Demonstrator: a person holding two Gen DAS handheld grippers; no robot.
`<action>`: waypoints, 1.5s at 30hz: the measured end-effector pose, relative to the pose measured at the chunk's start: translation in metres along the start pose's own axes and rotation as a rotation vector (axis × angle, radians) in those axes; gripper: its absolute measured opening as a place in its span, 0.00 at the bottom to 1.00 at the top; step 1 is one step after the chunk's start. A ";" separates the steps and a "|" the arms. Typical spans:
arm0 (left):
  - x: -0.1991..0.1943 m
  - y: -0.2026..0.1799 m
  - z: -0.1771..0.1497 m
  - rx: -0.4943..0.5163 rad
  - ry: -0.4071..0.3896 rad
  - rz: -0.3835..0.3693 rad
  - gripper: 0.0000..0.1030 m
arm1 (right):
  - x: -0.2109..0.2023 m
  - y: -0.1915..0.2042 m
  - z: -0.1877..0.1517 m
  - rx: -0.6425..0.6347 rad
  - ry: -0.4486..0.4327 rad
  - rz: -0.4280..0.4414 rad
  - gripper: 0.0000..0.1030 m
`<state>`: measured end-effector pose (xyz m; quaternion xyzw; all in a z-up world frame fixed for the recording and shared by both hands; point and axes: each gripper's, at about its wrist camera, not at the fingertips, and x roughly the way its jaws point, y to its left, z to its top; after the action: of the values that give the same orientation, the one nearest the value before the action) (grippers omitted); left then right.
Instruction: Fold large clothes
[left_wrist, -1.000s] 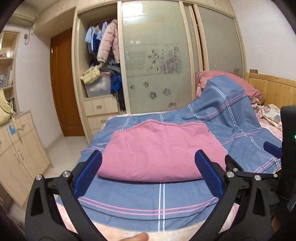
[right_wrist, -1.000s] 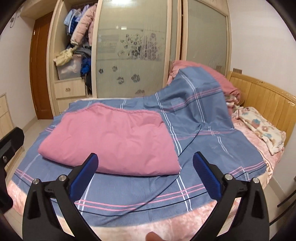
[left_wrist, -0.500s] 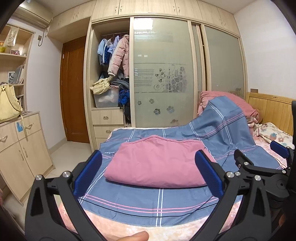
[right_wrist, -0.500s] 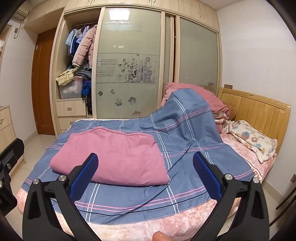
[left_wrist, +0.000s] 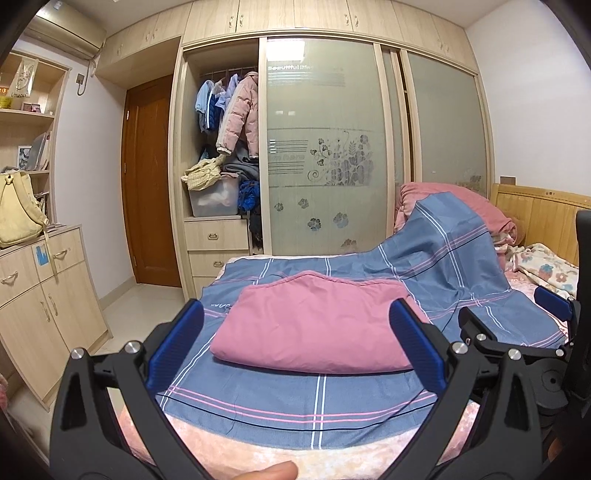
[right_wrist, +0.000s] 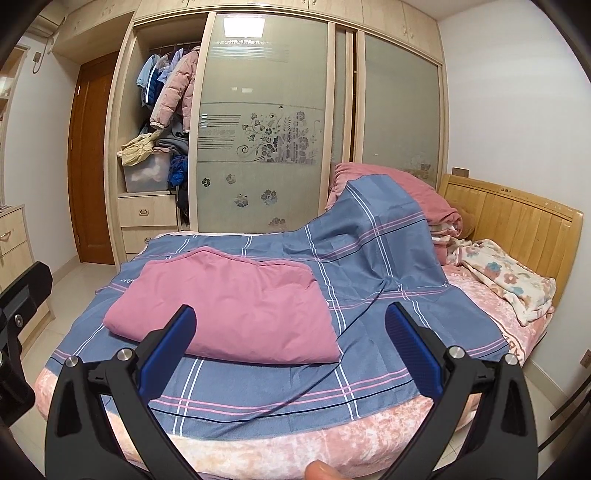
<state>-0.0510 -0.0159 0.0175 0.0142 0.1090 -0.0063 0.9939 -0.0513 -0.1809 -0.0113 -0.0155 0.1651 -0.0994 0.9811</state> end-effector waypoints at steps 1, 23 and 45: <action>0.000 0.000 0.000 0.000 0.000 -0.001 0.98 | 0.000 0.001 0.000 0.000 0.001 0.001 0.99; 0.003 -0.001 -0.002 0.008 0.014 -0.008 0.98 | 0.003 0.007 -0.004 -0.009 0.017 0.016 0.99; 0.005 -0.003 -0.004 0.017 0.025 -0.019 0.98 | 0.005 0.008 -0.009 -0.006 0.030 0.022 0.99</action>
<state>-0.0471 -0.0184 0.0121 0.0220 0.1216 -0.0163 0.9922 -0.0481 -0.1745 -0.0218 -0.0150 0.1800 -0.0884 0.9796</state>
